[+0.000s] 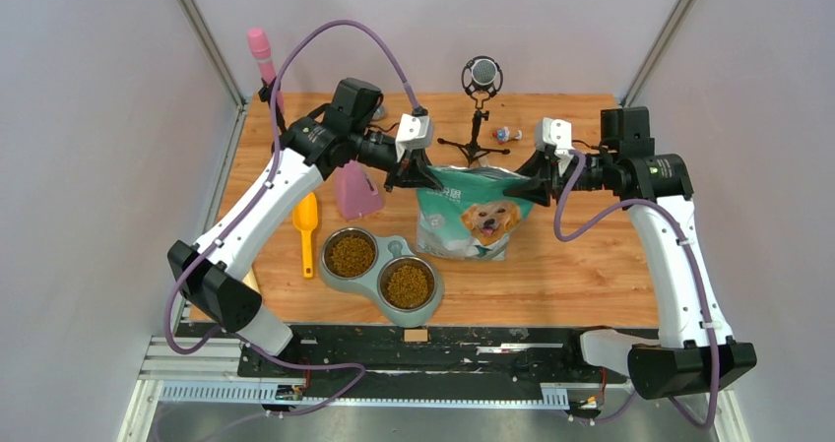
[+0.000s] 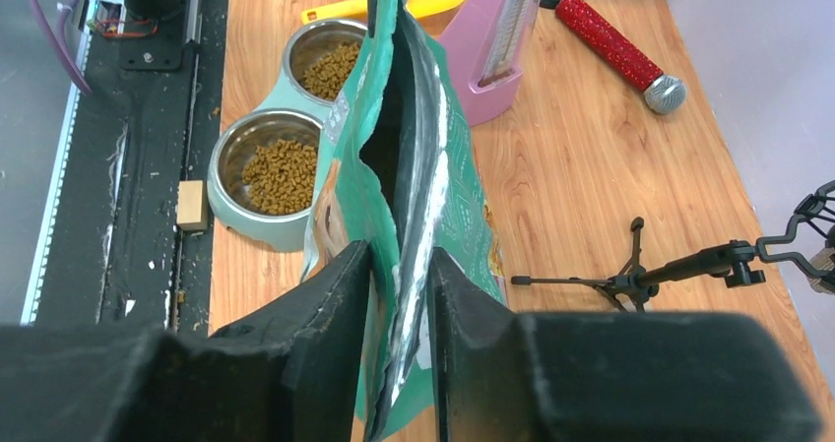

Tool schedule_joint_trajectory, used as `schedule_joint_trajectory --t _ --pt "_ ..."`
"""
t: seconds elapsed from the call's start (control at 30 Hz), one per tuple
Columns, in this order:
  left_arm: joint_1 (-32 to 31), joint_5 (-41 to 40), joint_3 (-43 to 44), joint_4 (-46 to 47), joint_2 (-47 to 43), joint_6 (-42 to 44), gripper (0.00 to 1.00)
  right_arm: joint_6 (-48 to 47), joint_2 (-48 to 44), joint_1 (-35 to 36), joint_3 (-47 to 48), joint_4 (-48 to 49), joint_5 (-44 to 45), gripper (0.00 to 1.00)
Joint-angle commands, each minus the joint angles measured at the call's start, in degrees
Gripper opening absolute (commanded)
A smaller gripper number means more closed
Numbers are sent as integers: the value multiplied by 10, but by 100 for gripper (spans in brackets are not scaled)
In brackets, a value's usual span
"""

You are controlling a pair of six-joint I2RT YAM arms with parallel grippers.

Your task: Serve the pet food

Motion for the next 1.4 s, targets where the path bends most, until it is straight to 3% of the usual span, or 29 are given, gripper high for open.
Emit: schedule_joint_trajectory --t 0.0,0.1,0.33,0.37,0.43,0.5,0.7,0.77,0.83,0.87,1.17,1.23,1.33,1.37 --pt "0 41 15 -7 -47 -3 0 -7 14 23 29 8 46 23" --pt "0 32 17 -14 -48 9 0 -6 24 33 39 -4 70 0" --pt "0 -18 9 -47 -57 47 0 12 18 33 58 -9 88 0" --pt "0 -26 6 -40 -60 45 0 14 16 33 58 -9 82 3" --pt "0 -23 6 -35 -58 37 0 14 11 36 55 -6 70 23" --pt "0 -7 12 -36 -51 31 0 14 10 50 55 -1 69 36" --pt "-2 10 28 -61 -44 48 0 35 33 109 79 3 121 42" --pt "-2 10 26 -66 -46 54 0 45 43 121 90 6 135 35" --pt "-3 7 23 -67 -49 57 0 51 48 125 100 5 142 8" --pt "-3 4 21 -67 -51 58 0 53 49 125 104 5 147 1" --pt "-2 -62 -13 -31 -72 15 0 41 12 125 95 -16 187 0" --pt "-3 -83 -22 1 -79 -13 12 43 8 126 96 -22 177 0" --pt "-8 -61 -20 18 -77 -17 44 51 13 135 99 -23 169 0" --pt "-11 -39 -20 18 -73 -10 48 50 16 139 99 -24 169 0"
